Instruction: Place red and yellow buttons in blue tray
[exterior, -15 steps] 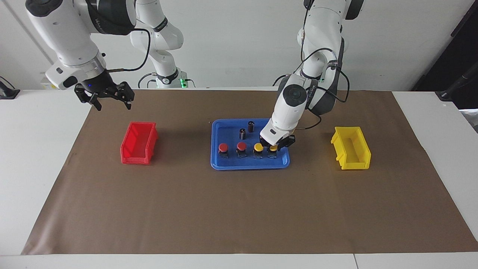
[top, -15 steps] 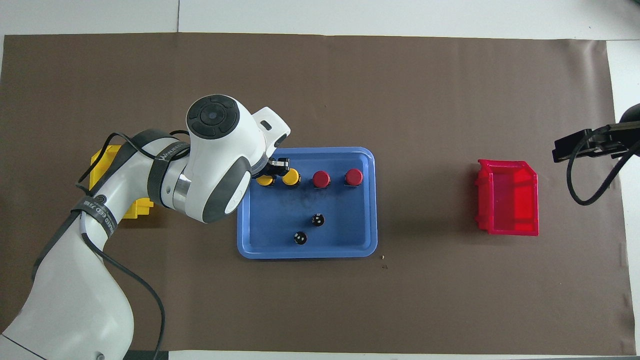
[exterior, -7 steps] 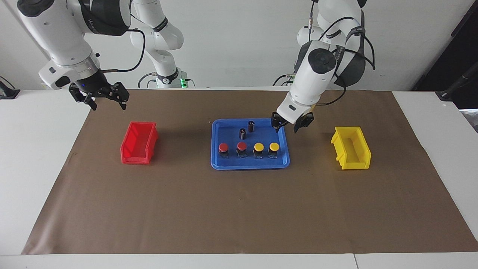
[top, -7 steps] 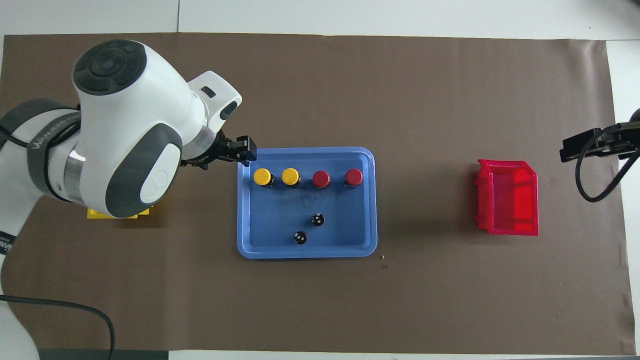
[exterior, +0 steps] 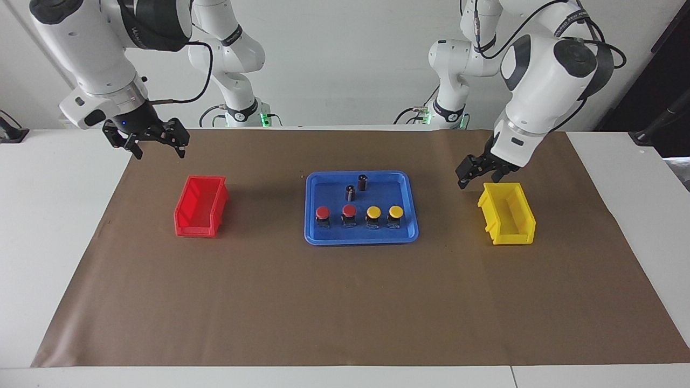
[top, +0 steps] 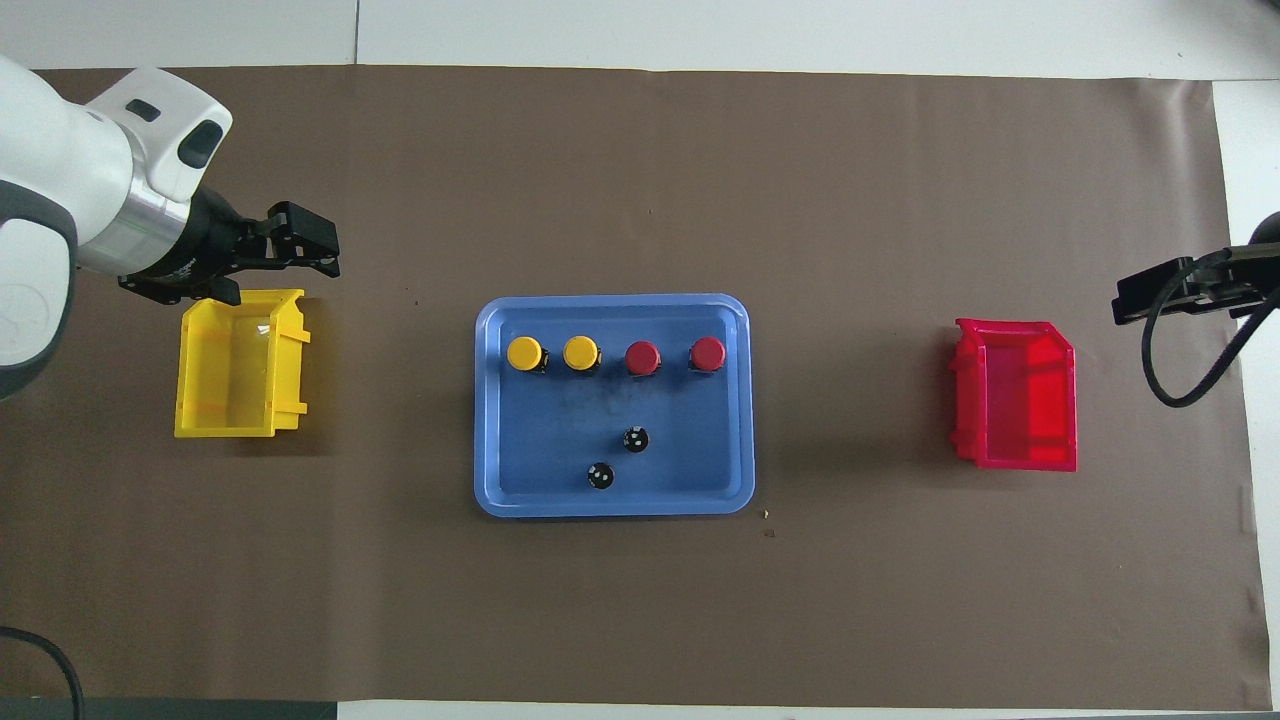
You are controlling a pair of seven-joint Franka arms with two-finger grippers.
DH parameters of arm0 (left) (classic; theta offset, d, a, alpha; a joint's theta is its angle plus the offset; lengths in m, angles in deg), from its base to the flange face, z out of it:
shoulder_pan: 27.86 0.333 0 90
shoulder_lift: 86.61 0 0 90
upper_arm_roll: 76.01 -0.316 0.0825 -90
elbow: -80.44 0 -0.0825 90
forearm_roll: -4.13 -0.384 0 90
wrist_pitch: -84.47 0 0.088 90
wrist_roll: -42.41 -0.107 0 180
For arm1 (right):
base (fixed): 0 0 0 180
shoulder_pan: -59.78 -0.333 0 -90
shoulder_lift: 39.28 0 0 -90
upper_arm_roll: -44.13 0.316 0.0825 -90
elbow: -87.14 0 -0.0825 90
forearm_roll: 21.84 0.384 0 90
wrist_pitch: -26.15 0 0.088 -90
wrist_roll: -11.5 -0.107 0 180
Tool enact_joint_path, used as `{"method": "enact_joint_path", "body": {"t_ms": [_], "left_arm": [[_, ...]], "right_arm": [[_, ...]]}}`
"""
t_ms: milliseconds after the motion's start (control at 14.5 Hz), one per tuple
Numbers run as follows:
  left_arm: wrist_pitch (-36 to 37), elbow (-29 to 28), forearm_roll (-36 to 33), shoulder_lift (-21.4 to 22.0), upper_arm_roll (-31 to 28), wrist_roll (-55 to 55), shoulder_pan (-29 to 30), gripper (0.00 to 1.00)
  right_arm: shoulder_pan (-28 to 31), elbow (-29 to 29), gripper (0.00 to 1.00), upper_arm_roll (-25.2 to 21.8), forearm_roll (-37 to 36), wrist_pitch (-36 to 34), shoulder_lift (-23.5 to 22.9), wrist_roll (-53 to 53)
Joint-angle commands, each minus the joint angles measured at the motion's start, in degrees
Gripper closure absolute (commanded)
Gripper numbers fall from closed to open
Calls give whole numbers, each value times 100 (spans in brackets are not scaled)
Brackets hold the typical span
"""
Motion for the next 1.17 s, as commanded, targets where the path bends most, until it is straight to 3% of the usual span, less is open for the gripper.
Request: {"method": "enact_joint_path", "body": {"t_ms": [0, 551, 1102], "left_arm": [[371, 165, -153, 170, 25, -247, 344, 0], [424, 200, -153, 198, 7, -1073, 1031, 0], [1093, 446, -602, 452, 25, -2013, 987, 0]], "right_arm": [[30, 148, 0, 23, 6, 33, 131, 79], [48, 148, 0, 32, 6, 25, 140, 79], [100, 131, 0, -3, 6, 68, 131, 61]]}}
